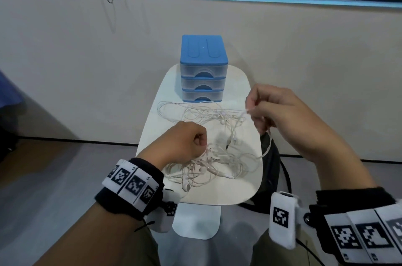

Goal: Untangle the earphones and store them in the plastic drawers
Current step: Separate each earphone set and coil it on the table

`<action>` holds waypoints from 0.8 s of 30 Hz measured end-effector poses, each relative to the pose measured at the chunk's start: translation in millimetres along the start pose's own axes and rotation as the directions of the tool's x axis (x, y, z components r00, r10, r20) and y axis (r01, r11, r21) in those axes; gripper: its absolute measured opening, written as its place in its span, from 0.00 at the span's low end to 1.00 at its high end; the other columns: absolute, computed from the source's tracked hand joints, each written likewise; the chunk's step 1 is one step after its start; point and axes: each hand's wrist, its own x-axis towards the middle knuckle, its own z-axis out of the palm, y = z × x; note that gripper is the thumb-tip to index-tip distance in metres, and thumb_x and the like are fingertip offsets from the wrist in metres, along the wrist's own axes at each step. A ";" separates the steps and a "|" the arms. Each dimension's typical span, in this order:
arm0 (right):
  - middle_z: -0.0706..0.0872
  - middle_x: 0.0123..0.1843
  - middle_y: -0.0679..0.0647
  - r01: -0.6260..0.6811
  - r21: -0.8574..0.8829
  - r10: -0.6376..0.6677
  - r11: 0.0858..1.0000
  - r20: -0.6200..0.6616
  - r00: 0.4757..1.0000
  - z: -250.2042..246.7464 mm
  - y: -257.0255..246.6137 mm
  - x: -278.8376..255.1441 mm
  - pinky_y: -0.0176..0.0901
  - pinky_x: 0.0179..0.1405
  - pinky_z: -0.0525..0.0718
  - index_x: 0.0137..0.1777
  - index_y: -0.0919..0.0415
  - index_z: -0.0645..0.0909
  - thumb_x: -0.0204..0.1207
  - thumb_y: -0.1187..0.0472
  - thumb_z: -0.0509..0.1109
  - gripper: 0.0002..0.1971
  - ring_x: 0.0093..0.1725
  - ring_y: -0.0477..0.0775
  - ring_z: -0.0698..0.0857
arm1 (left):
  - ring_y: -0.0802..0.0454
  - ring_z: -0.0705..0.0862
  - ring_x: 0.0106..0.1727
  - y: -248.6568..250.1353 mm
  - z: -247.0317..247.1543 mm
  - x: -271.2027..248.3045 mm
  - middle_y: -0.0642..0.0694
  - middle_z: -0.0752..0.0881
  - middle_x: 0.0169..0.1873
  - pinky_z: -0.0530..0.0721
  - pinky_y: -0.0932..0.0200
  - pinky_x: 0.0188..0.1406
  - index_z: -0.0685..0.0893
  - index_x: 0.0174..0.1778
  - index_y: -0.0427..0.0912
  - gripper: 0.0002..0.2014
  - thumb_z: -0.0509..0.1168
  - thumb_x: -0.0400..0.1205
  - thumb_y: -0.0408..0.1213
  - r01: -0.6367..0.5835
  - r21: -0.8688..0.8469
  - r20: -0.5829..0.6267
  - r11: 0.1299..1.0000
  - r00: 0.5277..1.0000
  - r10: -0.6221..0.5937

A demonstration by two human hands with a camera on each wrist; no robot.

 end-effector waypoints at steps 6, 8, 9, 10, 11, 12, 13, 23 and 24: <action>0.91 0.37 0.55 -0.060 -0.137 0.077 0.989 0.125 0.989 17.9 15.9 -2.1 0.46 0.44 0.82 0.44 0.59 0.87 0.82 0.62 0.74 0.05 0.44 0.65 0.89 | 0.54 0.82 0.35 6.1 -34.5 -9.5 0.55 0.88 0.37 0.81 0.59 0.38 0.85 0.41 0.54 0.08 0.74 0.81 0.35 -0.144 -0.156 -0.243 0.977 0.965 0.104; 0.88 0.38 0.49 -0.038 -0.160 0.031 0.986 -0.041 0.999 23.9 17.8 8.1 0.40 0.38 0.80 0.51 0.50 0.87 0.80 0.56 0.77 0.03 0.39 0.56 0.87 | 0.50 0.83 0.38 14.1 -41.3 -12.7 0.57 0.88 0.39 0.80 0.63 0.38 0.86 0.42 0.55 0.07 0.74 0.81 0.37 -0.189 -0.149 -0.272 0.971 0.952 0.144; 0.86 0.40 0.47 -0.020 -0.187 0.011 0.982 -0.046 0.999 27.2 17.2 12.6 0.37 0.37 0.78 0.53 0.47 0.87 0.79 0.53 0.78 0.06 0.36 0.51 0.85 | 0.50 0.83 0.39 18.5 -44.3 -13.6 0.57 0.89 0.40 0.79 0.66 0.37 0.86 0.42 0.55 0.07 0.74 0.82 0.37 -0.211 -0.145 -0.280 0.967 0.946 0.165; 0.85 0.42 0.45 -0.005 -0.223 0.003 0.975 -0.008 1.000 31.7 15.4 16.4 0.37 0.38 0.77 0.53 0.45 0.87 0.78 0.50 0.79 0.07 0.35 0.47 0.82 | 0.50 0.83 0.39 22.8 -47.3 -14.3 0.58 0.89 0.41 0.77 0.69 0.37 0.86 0.42 0.55 0.07 0.74 0.82 0.37 -0.236 -0.148 -0.293 0.960 0.938 0.185; 0.84 0.43 0.45 0.005 -0.261 0.004 0.965 0.033 0.999 36.4 14.4 19.2 0.38 0.39 0.76 0.51 0.45 0.88 0.78 0.49 0.78 0.05 0.35 0.45 0.80 | 0.50 0.83 0.40 26.1 -49.6 -14.5 0.58 0.89 0.41 0.76 0.70 0.37 0.87 0.42 0.53 0.06 0.74 0.82 0.36 -0.260 -0.157 -0.312 0.953 0.928 0.202; 0.84 0.43 0.44 0.017 -0.283 0.002 0.959 0.065 0.998 41.1 11.9 20.5 0.39 0.40 0.76 0.48 0.47 0.88 0.79 0.49 0.77 0.04 0.34 0.43 0.79 | 0.50 0.82 0.39 29.1 -51.9 -14.8 0.57 0.88 0.42 0.76 0.69 0.37 0.87 0.42 0.52 0.06 0.74 0.82 0.36 -0.281 -0.168 -0.337 0.945 0.917 0.213; 0.84 0.41 0.43 0.026 -0.287 -0.002 0.957 0.081 0.997 44.4 10.8 21.5 0.41 0.39 0.75 0.44 0.51 0.87 0.81 0.50 0.76 0.07 0.33 0.42 0.77 | 0.51 0.81 0.38 31.2 -54.1 -14.9 0.56 0.87 0.41 0.77 0.67 0.37 0.88 0.42 0.51 0.06 0.75 0.81 0.36 -0.294 -0.181 -0.367 0.938 0.906 0.213; 0.84 0.44 0.38 0.017 -0.254 -0.008 0.967 0.038 0.999 46.8 7.5 16.2 0.42 0.43 0.77 0.40 0.51 0.90 0.84 0.50 0.72 0.12 0.38 0.43 0.79 | 0.50 0.88 0.32 24.2 -61.1 -15.2 0.46 0.88 0.34 0.82 0.57 0.34 0.79 0.55 0.48 0.09 0.70 0.86 0.32 -0.228 -0.669 -0.515 0.707 0.828 -0.220; 0.85 0.43 0.38 0.046 -0.229 -0.047 0.972 0.002 0.999 45.9 1.4 17.7 0.41 0.43 0.77 0.41 0.51 0.90 0.84 0.50 0.72 0.12 0.38 0.42 0.78 | 0.50 0.89 0.34 22.9 -54.3 -16.2 0.46 0.89 0.37 0.84 0.54 0.37 0.76 0.56 0.50 0.11 0.71 0.85 0.33 -0.189 -0.682 -0.475 0.706 0.849 -0.232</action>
